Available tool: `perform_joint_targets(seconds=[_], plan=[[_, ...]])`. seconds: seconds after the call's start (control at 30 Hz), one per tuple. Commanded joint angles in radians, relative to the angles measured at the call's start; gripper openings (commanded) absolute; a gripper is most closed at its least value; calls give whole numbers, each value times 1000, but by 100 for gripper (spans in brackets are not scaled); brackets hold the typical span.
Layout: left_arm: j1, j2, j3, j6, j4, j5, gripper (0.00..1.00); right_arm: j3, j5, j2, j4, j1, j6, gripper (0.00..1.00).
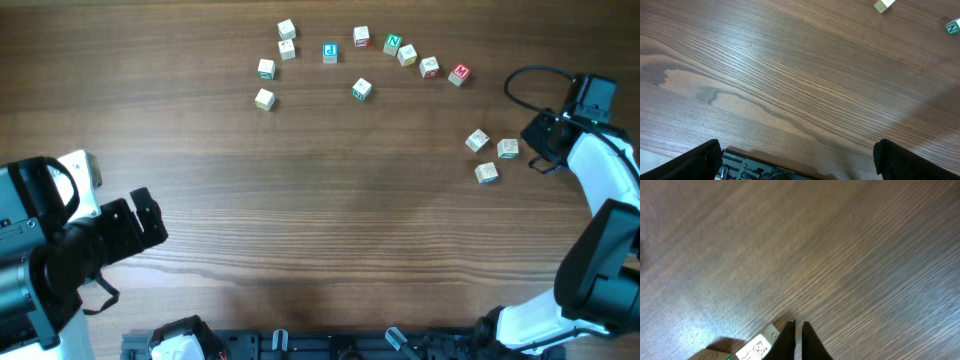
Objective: Form a circle
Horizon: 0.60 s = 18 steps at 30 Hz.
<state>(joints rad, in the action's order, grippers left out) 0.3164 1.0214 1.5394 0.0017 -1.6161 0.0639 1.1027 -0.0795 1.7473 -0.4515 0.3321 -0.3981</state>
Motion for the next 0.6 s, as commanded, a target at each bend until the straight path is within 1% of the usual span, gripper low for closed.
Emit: perform_joint_targets(seconds=[0.0,0.07,0.3,0.57], plan=[[7,-7,-5,-10,3,-10,100,15,107,57,-25,-3,-133,4],[7,-7,-5,-10,3,-10,100,15,153,62,-25,-3,-152,4],[7,-7,-5,-10,3,-10,100,15,145,66,-16,-3,-163,4],[7,-7,-5,-10,3,-10,100,15,125,128,51,-3,-186,4]])
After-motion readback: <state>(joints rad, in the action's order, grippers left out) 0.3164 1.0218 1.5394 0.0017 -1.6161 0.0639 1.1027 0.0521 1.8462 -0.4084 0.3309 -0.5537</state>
